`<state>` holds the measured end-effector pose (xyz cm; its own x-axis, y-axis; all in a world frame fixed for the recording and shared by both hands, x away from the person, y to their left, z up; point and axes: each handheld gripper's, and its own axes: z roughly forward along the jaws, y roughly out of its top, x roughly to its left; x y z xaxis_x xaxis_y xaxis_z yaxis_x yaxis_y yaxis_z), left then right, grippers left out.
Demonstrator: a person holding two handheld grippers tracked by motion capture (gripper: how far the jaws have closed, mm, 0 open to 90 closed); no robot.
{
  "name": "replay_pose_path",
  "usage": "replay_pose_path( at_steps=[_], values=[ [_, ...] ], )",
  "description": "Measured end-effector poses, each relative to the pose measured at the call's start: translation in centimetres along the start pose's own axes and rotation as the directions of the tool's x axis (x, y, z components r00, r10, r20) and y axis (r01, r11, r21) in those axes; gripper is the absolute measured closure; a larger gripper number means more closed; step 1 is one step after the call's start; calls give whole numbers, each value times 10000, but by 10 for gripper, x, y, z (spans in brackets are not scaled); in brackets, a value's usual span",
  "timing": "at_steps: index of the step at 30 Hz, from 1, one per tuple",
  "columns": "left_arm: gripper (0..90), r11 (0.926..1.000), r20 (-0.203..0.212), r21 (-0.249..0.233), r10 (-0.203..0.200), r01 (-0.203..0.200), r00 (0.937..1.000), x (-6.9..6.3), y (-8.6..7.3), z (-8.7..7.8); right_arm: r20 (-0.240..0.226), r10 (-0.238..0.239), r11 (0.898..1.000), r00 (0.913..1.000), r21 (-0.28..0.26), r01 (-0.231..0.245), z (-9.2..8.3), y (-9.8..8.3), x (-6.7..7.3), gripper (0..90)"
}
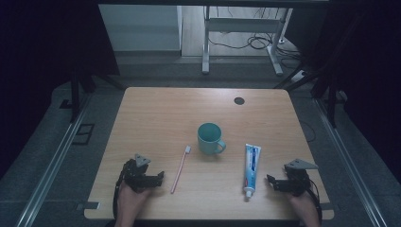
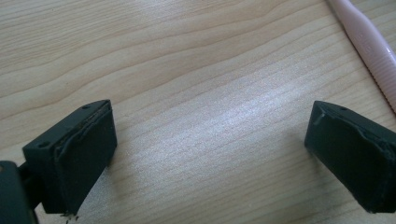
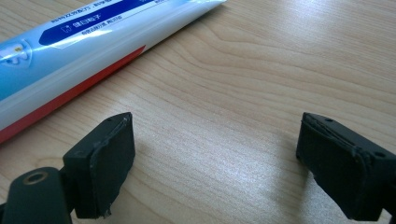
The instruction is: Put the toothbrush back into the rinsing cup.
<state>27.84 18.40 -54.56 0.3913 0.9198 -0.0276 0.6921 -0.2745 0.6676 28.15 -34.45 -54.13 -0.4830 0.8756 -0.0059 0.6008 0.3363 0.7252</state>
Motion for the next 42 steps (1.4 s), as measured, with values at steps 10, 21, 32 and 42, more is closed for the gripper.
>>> replay_pose_path(
  at_steps=[10,21,32,42],
  values=[
    [24,10000,-1,0,13,-13,10000,0,0,0,-11,-5,10000,10000,-3,5,0,0,0,117],
    [8,9999,54,37,105,-105,9999,0,1,1,-48,-28,10000,10000,-1,28,0,0,0,118],
    [165,9998,119,-89,201,-200,9997,2,0,-5,-131,-99,10000,9999,-2,99,0,0,1,118],
    [390,9994,355,-226,266,-258,9990,0,2,-11,-166,-115,9999,9998,8,115,0,0,1,118]
  ],
)
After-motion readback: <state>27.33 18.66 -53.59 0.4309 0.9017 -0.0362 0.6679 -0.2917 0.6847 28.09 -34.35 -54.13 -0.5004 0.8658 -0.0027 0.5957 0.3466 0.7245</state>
